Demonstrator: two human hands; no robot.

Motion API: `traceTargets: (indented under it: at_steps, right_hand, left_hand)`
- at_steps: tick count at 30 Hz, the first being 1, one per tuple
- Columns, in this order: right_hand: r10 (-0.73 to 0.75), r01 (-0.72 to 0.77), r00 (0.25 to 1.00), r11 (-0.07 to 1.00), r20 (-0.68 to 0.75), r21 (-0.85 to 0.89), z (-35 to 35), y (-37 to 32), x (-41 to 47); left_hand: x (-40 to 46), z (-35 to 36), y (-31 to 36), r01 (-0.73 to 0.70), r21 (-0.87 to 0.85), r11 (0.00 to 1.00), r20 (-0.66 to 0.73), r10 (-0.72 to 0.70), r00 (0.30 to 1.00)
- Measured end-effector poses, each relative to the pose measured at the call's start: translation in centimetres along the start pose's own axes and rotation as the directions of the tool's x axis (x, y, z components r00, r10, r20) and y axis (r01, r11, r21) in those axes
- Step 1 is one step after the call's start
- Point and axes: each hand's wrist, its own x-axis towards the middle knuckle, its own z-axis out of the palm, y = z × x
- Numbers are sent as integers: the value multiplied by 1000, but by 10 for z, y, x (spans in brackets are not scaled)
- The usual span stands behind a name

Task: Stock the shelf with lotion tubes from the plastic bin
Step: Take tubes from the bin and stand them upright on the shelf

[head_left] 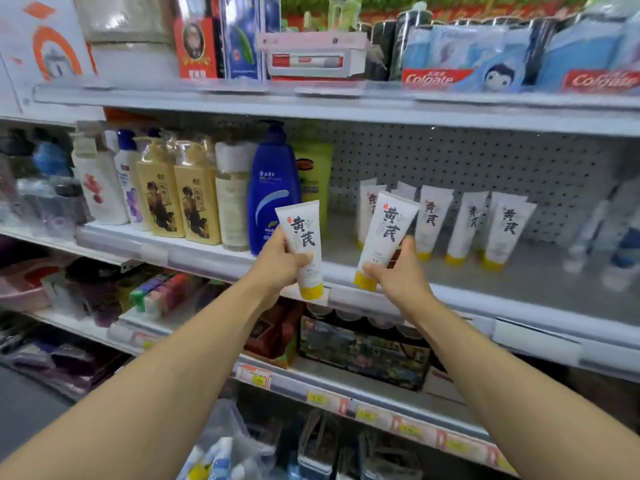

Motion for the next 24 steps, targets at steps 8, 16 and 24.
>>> traceTargets:
  at_steps: [8, 16, 24]
  right_hand:
    - [65, -79, 992, 988, -109, -132, -44, 23, 58]
    - [79, -86, 995, 991, -65, -101, -37, 43, 101]
    - [57, -81, 994, 958, -93, -275, -25, 56, 115]
  left_hand:
    - [57, 69, 10, -39, 91, 995, 34, 36, 999]
    - [107, 106, -1, 14, 164, 986, -14, -12, 1000]
    - [129, 117, -15, 1, 205, 979, -51, 10, 999]
